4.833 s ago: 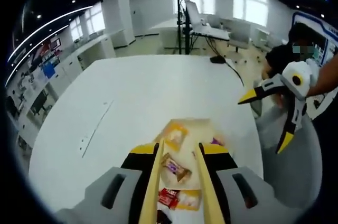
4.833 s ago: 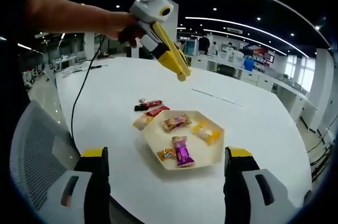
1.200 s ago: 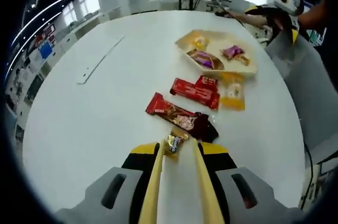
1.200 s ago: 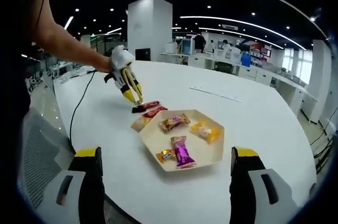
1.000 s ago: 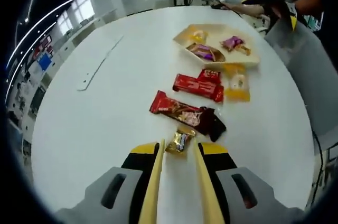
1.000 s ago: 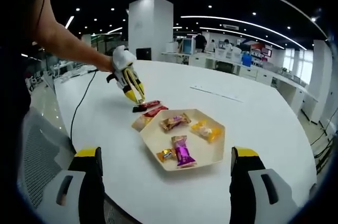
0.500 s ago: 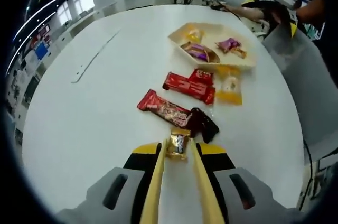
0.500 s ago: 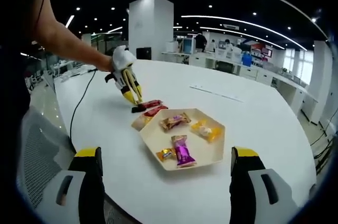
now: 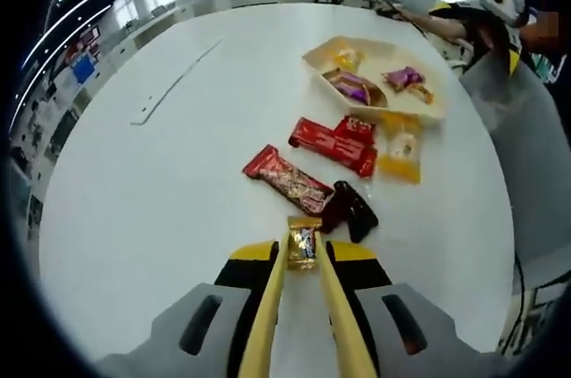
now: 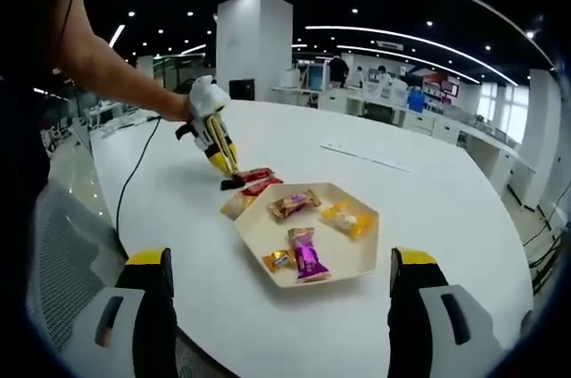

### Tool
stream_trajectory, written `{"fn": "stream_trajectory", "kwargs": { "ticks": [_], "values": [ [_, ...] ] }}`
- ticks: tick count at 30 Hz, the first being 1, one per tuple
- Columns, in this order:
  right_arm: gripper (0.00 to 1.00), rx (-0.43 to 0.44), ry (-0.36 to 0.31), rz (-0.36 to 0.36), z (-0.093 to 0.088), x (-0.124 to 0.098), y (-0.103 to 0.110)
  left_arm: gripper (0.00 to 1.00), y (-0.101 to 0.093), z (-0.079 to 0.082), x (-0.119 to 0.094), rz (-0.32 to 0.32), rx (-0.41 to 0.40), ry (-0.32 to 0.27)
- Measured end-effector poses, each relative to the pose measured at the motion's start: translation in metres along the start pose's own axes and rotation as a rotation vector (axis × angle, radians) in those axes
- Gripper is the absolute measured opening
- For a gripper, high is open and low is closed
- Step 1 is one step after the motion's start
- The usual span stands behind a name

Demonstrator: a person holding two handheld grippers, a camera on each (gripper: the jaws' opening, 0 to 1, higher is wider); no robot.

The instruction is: Place the target food into the container with the food tongs after gripping and lifting it, then release it inside without dropping or visibly crushing the food.

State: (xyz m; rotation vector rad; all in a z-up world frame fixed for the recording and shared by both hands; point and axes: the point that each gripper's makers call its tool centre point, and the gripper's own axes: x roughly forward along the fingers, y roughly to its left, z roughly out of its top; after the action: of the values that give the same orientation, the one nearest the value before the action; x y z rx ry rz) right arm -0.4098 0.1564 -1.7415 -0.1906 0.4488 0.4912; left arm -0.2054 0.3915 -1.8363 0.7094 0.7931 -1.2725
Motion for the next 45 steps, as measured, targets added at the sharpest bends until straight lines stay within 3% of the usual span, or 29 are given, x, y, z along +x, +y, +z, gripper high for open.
{"fn": "stream_trajectory", "kwargs": {
  "ticks": [3, 18, 21, 32, 34, 38, 45],
  "values": [
    [0.98, -0.004, 0.005, -0.001, -0.001, 0.000, 0.000, 0.17, 0.001, 0.002, -0.005, -0.010, -0.037, -0.023],
    [1.00, -0.027, 0.049, -0.003, -0.010, 0.002, -0.003, 0.18, 0.007, 0.009, -0.026, 0.003, -0.024, 0.010],
    [1.00, 0.046, 0.086, 0.045, -0.019, 0.004, 0.001, 0.18, 0.009, 0.012, -0.031, 0.007, -0.021, 0.017],
    [1.00, 0.050, 0.011, 0.023, 0.004, -0.007, -0.006, 0.18, 0.013, 0.022, -0.059, 0.029, -0.012, 0.031],
    [1.00, -0.013, 0.037, 0.015, -0.001, -0.007, -0.008, 0.19, 0.011, 0.025, -0.065, 0.029, -0.008, 0.035],
    [1.00, 0.025, 0.013, 0.006, -0.008, -0.007, -0.006, 0.19, 0.010, 0.032, -0.074, 0.035, -0.008, 0.023],
    [1.00, -0.009, 0.002, 0.017, -0.006, -0.004, -0.001, 0.19, 0.005, 0.045, -0.085, 0.046, 0.004, 0.010]
  ]
}}
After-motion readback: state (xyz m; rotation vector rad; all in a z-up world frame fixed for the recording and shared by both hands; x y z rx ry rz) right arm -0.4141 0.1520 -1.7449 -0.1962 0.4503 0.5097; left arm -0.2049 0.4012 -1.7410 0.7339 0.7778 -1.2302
